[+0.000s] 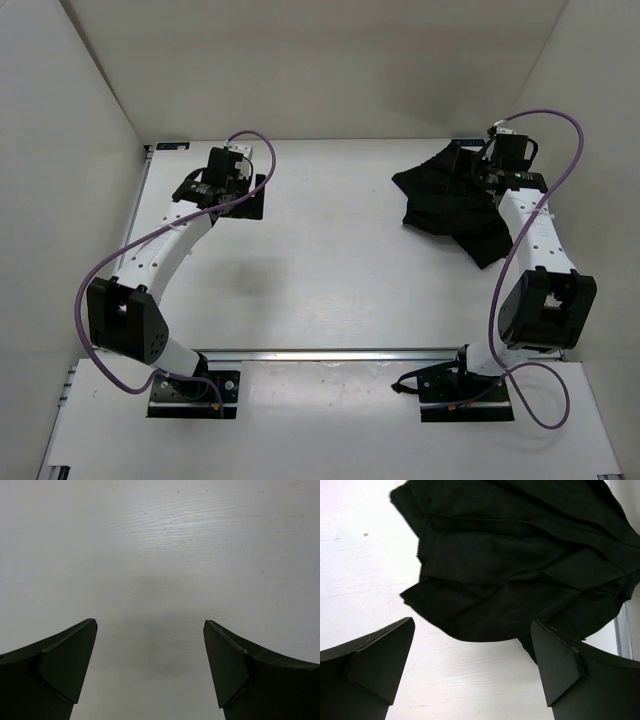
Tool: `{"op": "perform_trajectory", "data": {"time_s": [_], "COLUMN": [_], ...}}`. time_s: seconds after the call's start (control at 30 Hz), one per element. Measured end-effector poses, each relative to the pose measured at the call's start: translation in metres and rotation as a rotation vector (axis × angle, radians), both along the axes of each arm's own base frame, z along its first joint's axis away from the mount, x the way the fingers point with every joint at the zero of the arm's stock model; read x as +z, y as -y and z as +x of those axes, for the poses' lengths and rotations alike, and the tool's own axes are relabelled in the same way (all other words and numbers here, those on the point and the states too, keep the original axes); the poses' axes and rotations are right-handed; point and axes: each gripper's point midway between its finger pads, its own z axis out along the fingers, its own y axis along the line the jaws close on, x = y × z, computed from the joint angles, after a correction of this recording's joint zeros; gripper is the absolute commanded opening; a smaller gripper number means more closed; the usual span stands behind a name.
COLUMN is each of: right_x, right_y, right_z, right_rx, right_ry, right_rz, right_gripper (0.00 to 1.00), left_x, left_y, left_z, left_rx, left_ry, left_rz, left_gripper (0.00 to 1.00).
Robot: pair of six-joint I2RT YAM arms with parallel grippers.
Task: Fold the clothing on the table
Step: Move the skirt to the center of the board
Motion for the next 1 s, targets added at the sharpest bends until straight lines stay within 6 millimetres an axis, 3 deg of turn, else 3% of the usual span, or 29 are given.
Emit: {"op": "perform_trajectory", "data": {"time_s": [0.13,0.27,0.47,0.63,0.73,0.83,0.9,0.93,1.0], "right_x": [-0.013,-0.034,-0.067,-0.100,-0.118,-0.132,-0.138,-0.139,-0.141], "right_y": [0.010,0.020,0.045,0.052,0.048,0.047,0.048,0.049,0.049], "right_z": [0.002,0.003,0.002,0.001,0.004,0.015,0.025,0.031,0.042], "right_rx": [-0.043,-0.091,-0.185,-0.208,-0.196,-0.180,-0.172,-0.167,-0.170], "right_ry": [-0.035,-0.084,-0.164,-0.247,-0.291,-0.328,-0.349,-0.356,-0.363], "right_rz": [-0.020,-0.031,-0.024,-0.031,-0.038,-0.045,-0.053,-0.058,-0.055], "right_gripper": [0.99,0.99,0.99,0.98,0.83,0.55,0.11,0.01,0.00], "left_x": [0.007,0.006,-0.002,-0.005,-0.009,-0.010,-0.010,-0.010,-0.011], "left_y": [-0.009,-0.004,0.014,0.006,0.001,0.003,0.003,0.003,0.000], "left_z": [0.004,0.003,-0.001,0.003,0.005,0.004,0.004,0.004,0.004], "left_rx": [0.014,-0.009,-0.042,-0.013,0.001,-0.004,-0.005,-0.004,0.003], "left_ry": [0.024,0.023,-0.009,-0.028,-0.037,-0.042,-0.043,-0.044,-0.046], "left_rz": [0.059,0.095,0.007,-0.059,-0.059,-0.059,-0.062,-0.062,-0.065], "left_gripper": [0.99,0.99,0.98,0.98,0.99,0.99,0.99,0.99,0.99]}}
